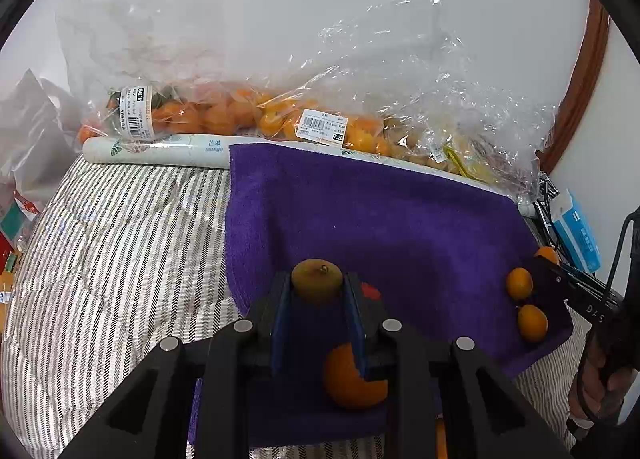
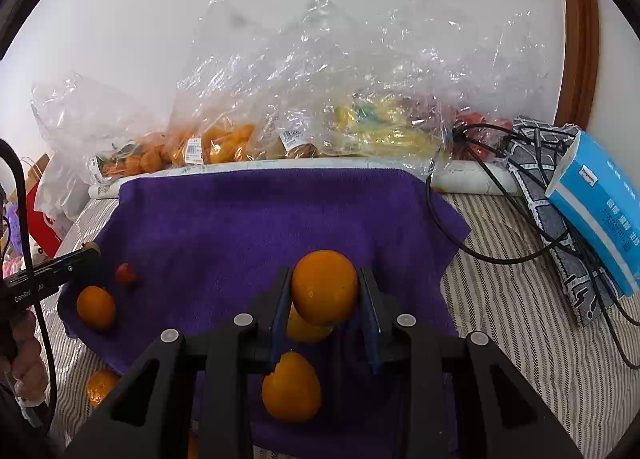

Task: Organize fruits
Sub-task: 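Lower both held fruits onto the purple towel with both tools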

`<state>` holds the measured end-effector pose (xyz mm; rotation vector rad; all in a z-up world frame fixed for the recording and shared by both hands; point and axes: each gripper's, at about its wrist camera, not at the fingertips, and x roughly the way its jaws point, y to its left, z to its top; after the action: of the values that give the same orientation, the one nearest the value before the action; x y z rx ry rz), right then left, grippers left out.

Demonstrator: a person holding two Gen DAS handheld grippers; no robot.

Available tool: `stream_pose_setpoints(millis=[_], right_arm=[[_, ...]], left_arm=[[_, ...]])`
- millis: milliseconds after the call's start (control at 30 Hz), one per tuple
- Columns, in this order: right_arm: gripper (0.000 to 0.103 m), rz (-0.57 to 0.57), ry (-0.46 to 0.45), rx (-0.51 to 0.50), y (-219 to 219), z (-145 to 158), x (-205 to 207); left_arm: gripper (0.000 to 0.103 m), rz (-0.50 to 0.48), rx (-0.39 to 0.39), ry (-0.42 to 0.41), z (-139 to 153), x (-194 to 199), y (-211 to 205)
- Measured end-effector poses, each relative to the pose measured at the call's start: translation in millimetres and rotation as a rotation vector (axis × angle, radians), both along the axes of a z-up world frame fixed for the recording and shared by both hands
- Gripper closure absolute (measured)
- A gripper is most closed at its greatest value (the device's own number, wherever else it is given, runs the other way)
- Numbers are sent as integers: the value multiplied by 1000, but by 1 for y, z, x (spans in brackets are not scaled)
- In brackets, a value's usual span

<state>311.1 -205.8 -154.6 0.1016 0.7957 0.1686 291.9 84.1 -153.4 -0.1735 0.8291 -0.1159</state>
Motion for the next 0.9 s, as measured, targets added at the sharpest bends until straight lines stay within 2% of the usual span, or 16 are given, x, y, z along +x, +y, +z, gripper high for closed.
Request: stream_pose_setpoints(millis=[900], right_arm=[[70,21,20,-28,8,-10,3]], left_arm=[[77,-16,21,39,-8,4,-6]])
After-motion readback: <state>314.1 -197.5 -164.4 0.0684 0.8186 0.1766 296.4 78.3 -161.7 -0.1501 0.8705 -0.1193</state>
